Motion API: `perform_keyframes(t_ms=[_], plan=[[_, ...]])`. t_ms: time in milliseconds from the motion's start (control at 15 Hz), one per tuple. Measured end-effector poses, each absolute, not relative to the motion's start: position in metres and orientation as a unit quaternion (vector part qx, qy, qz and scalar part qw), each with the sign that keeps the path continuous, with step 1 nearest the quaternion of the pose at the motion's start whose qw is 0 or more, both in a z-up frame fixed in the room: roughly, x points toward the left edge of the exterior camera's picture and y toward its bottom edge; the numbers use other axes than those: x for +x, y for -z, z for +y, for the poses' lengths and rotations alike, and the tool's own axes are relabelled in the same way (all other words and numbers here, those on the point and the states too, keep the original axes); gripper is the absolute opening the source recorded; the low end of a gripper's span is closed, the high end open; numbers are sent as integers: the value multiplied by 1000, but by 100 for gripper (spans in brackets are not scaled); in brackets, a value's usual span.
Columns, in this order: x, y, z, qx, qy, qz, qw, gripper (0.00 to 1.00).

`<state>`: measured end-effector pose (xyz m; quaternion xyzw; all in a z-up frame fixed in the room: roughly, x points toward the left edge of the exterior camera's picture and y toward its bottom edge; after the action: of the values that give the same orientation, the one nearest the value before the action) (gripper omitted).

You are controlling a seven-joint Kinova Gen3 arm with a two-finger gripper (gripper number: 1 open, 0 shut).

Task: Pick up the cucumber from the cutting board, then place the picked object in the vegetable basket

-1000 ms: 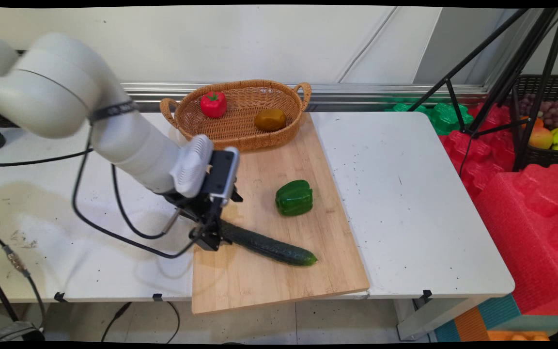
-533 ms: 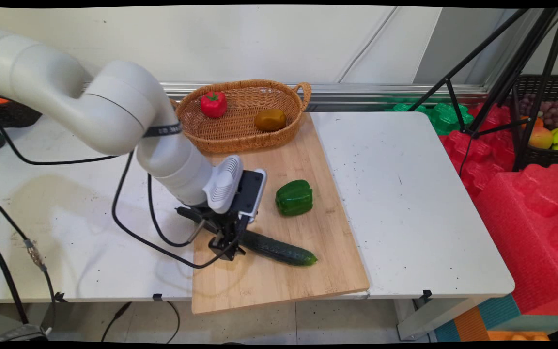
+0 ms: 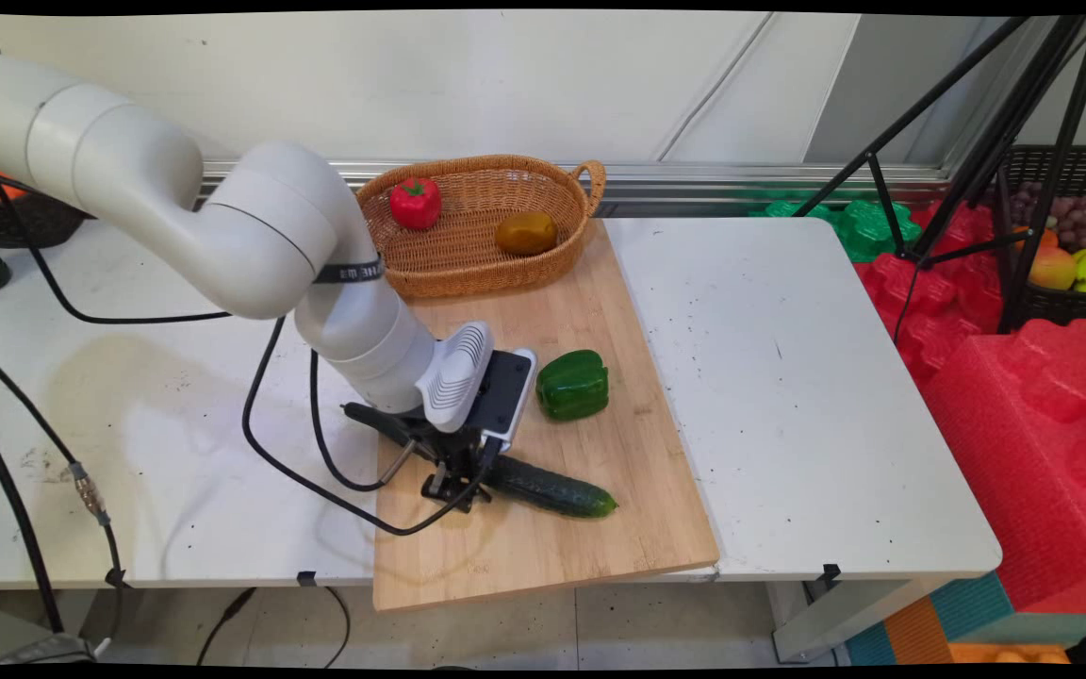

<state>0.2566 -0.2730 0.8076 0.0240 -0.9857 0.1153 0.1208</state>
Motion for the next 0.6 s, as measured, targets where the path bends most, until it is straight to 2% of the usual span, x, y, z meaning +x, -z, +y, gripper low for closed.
perform_keyframes(t_ms=[333,600], plan=[[250,-814,-268,3,-119,-985,127,0],[258,-843,-258,-5,-131,-979,155,0]])
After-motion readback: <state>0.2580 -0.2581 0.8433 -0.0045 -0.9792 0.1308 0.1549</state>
